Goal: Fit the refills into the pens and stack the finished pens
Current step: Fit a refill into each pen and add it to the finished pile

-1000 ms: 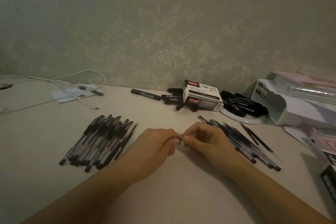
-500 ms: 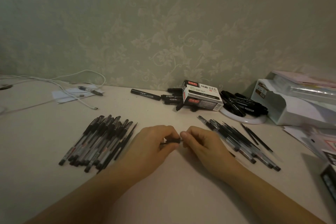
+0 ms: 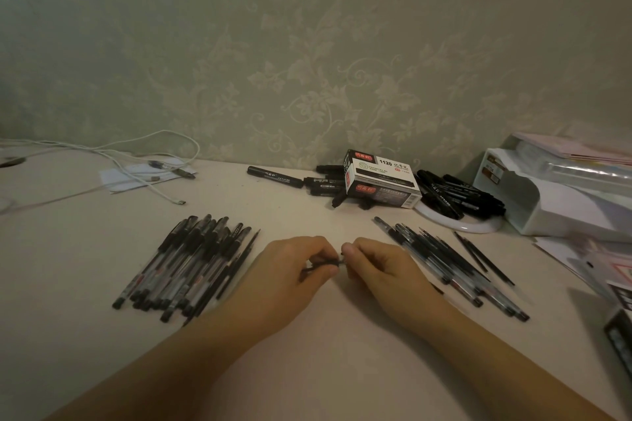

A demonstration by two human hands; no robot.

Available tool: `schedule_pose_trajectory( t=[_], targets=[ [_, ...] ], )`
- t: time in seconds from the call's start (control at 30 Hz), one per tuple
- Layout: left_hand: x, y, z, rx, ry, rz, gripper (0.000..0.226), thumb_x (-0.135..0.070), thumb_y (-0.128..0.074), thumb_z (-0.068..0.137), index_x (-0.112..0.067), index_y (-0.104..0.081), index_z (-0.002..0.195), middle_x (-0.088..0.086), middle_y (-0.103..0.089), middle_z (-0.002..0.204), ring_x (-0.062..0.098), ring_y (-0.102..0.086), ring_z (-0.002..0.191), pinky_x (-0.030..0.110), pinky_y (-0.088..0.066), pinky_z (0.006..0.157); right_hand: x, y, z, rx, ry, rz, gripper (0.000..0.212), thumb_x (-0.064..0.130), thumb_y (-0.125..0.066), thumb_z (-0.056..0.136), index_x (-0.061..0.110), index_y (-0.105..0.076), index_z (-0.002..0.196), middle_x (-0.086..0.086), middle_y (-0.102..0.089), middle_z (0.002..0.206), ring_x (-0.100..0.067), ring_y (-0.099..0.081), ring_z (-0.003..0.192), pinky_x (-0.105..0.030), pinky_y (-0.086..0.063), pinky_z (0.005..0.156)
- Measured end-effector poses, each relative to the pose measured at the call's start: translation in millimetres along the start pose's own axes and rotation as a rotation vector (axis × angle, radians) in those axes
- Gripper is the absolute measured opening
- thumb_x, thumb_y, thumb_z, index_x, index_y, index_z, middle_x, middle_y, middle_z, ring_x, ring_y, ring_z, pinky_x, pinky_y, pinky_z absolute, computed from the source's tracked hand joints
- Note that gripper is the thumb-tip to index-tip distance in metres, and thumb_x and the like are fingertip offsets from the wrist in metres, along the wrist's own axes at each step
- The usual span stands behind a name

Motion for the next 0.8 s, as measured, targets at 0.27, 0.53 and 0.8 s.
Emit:
schedule_pose_trajectory(
  t=[0.27,0.53,0.8],
  targets=[
    [1.3,-1.4,0.2,0.017,0.008,-0.010,0.012,-0.029,-0.060,0.093,-0.026,-0.068,0.101,-0.017,-0.065,0.087,-0.007,-0.056,0.082,0.005,-0.041,0.069,2.4,0.1,-1.2,0.046,-0.010,0.038,0.010,0.036,-0.057,0.097,0.031,-0.062,0.090,0.006,-0.064,0.076,-0.006,-0.055,0.067,-0.027,-0.048,0.066],
    [-1.6,-0.4,2.6,0.011,-0.019,-0.008,0.009,-0.026,-0.063,0.091,-0.024,-0.069,0.097,-0.017,-0.065,0.085,-0.004,-0.059,0.083,0.007,-0.042,0.072,4.5,0.0,-0.6,0.054,0.019,0.005,0.033,0.036,-0.048,0.102,0.019,-0.053,0.074,0.011,-0.044,0.061,-0.005,-0.041,0.061,-0.022,-0.035,0.059],
    [-1.5,2.6,1.4,-0.041,0.004,-0.007,0.005,-0.023,-0.065,0.090,-0.023,-0.068,0.094,-0.015,-0.064,0.084,-0.009,-0.055,0.079,0.003,-0.039,0.067,8.4,0.5,-2.4,-0.081,0.061,-0.016,0.033,0.048,-0.043,0.099,0.027,-0.060,0.079,0.008,-0.058,0.070,-0.004,-0.051,0.063,-0.017,-0.040,0.059]
  ],
)
Point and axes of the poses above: each hand's wrist, its own z-axis towards the middle knuckle, its own y-axis out of the back of the hand, x = y × z, the point moved 3 cm from there along z, towards the middle knuckle
